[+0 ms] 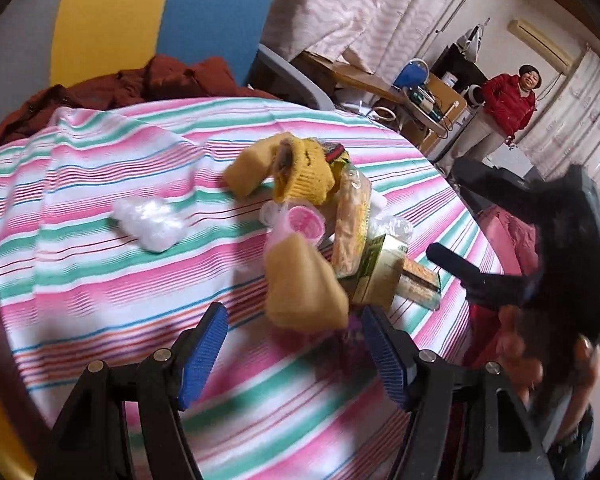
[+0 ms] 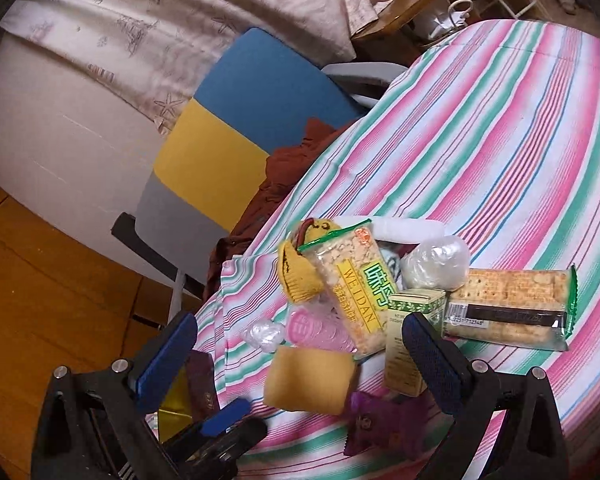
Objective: Organize objects
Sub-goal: 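Move both tools back over the pile of items, then grasp the yellow sponge with the left tool while the right tool grasps the pink plastic cup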
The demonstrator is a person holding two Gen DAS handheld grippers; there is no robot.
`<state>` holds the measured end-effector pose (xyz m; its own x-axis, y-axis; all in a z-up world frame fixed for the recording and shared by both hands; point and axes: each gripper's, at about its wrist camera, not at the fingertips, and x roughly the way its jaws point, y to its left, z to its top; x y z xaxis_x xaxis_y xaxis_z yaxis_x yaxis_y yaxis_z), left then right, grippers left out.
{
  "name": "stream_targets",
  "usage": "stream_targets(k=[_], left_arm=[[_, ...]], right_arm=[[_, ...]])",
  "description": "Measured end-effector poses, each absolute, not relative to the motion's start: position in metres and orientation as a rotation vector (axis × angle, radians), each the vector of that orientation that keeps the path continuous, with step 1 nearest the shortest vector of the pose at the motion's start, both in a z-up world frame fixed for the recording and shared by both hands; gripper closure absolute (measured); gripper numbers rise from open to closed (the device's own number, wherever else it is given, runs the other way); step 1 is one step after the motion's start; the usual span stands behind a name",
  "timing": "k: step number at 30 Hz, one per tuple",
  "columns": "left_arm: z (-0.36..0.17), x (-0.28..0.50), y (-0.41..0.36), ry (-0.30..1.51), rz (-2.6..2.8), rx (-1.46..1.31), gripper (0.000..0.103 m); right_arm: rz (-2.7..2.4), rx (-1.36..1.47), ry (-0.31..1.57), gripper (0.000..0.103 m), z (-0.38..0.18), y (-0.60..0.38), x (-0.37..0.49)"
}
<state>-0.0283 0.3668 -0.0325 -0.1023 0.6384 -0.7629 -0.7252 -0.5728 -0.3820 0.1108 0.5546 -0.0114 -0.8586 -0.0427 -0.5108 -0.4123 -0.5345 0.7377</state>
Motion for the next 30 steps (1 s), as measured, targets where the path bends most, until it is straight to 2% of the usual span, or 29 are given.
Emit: stream_targets(k=[5, 6, 7, 17, 27, 30], left_arm=[[-0.05, -0.038, 0.395, 0.109, 1.791, -1.255, 0.034], [-0.055, -0.04, 0.399, 0.11, 1.785, -1.267, 0.041], [-0.059, -0.042, 0.4, 0.104, 1.764, -1.287, 0.062], [-0.063, -0.022, 0.327, 0.112, 1.792, -1.255, 0.066], [-0.062, -0.007, 0.297, 0.164, 1.85, -1.182, 0.067], [-0.061, -0.002, 0.296, 0.189, 1.862, -1.145, 0.067]], right_arm=[[2.508, -0.747, 1.376, 0.0, -0.012, 0.551, 0.107], [2.51, -0.753, 1.373, 0.0, -0.013, 0.55, 0.106], [2.513, -0.762, 1.369, 0.0, -0.013, 0.55, 0.105], [2.609, -0.85, 1.246, 0.0, -0.009, 0.534, 0.091], [2.696, -1.289, 1.04, 0.0, -0.025, 0.482, 0.051], [2.668, -1.366, 1.082, 0.0, -0.029, 0.475, 0.039]])
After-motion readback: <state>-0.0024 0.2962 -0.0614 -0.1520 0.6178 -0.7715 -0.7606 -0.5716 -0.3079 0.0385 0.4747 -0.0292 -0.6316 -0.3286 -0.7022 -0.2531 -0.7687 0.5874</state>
